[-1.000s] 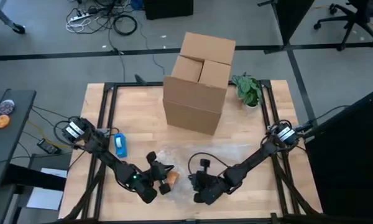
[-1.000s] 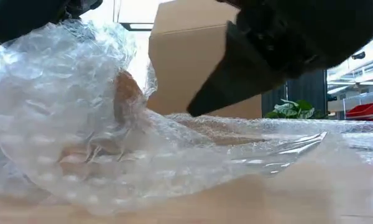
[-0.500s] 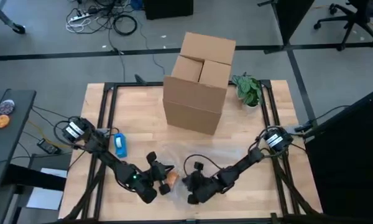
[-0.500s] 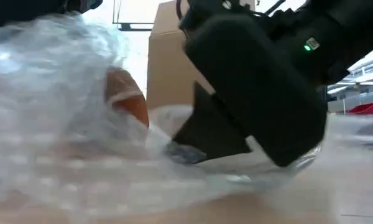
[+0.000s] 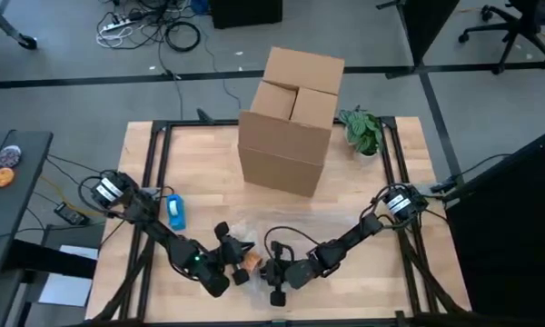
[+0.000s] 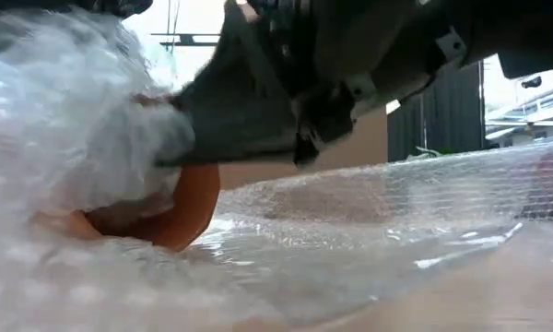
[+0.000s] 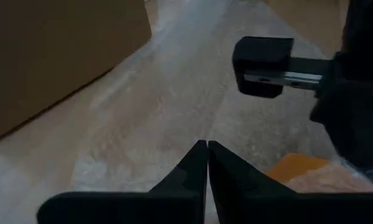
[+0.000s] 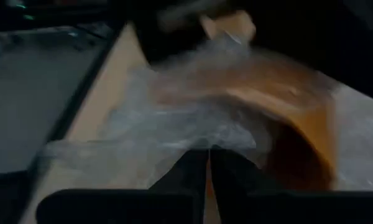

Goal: Wrap mug
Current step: Wrap the orange mug using the transparent bubble wrap

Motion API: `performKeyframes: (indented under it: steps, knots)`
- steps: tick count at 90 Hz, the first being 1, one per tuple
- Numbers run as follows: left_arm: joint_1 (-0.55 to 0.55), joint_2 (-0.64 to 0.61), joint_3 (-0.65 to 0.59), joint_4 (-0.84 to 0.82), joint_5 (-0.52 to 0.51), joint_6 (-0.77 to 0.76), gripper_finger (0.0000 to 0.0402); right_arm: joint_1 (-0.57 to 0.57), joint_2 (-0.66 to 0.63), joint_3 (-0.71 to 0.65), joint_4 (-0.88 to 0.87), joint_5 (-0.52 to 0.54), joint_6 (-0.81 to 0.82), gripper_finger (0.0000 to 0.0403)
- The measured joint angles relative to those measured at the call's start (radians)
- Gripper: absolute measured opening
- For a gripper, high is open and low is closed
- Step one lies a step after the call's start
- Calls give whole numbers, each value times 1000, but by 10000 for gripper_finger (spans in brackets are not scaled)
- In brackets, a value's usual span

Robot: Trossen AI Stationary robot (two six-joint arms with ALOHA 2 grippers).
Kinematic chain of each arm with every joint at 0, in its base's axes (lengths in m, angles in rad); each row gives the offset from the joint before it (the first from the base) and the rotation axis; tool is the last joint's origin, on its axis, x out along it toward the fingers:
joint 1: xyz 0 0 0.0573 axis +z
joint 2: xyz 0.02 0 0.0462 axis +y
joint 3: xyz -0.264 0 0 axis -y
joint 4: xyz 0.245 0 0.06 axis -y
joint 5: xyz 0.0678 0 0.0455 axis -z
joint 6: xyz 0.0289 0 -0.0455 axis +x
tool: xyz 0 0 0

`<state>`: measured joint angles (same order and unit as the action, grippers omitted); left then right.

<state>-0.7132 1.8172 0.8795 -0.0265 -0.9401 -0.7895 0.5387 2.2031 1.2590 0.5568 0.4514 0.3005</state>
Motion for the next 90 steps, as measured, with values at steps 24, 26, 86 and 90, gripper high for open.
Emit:
performKeyframes:
  steps: [24, 26, 86, 90]
  knots:
    - [6, 0, 0, 2, 4, -1, 0, -42, 108, 46, 157, 12, -138, 0]
    - [7, 0, 0, 1, 4, -1, 0, -44, 126, 64, 164, 20, -150, 0]
    - [6, -138, -10, -99, 101, 186, 0, -27, 297, 279, 121, 384, -227, 0]
    - [1, -180, -12, -134, 120, 213, 0, -23, 297, 279, 119, 387, -224, 0]
